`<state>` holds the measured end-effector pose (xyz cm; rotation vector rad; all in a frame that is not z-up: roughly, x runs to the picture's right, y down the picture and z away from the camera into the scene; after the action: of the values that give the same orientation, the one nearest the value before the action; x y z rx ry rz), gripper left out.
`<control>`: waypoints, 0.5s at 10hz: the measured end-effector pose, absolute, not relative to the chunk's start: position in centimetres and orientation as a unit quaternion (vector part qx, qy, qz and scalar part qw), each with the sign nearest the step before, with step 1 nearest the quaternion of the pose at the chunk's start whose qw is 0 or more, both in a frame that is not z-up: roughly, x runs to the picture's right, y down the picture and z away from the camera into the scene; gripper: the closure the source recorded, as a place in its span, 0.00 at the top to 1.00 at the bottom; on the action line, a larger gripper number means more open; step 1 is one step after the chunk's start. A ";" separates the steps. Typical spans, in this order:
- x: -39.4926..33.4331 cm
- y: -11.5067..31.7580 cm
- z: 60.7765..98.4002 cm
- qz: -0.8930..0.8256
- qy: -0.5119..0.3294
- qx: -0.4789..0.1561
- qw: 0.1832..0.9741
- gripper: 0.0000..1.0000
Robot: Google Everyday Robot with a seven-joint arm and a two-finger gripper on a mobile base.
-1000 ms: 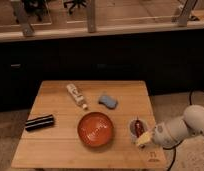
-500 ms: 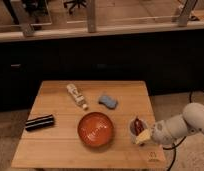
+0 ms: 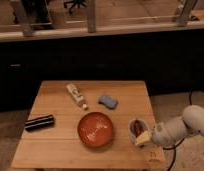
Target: Place the pepper in the ceramic cup
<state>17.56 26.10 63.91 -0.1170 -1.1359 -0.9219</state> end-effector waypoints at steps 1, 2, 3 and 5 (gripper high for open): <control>17.5 26.3 64.0 -0.417 -0.519 -0.054 0.745 0.00; 17.5 26.5 63.9 -0.414 -0.518 -0.054 0.746 0.00; 17.6 26.6 63.8 -0.413 -0.517 -0.053 0.748 0.00; 17.5 26.7 63.4 -0.416 -0.512 -0.051 0.750 0.00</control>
<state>17.52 26.66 63.44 -0.1114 -1.1177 -0.9084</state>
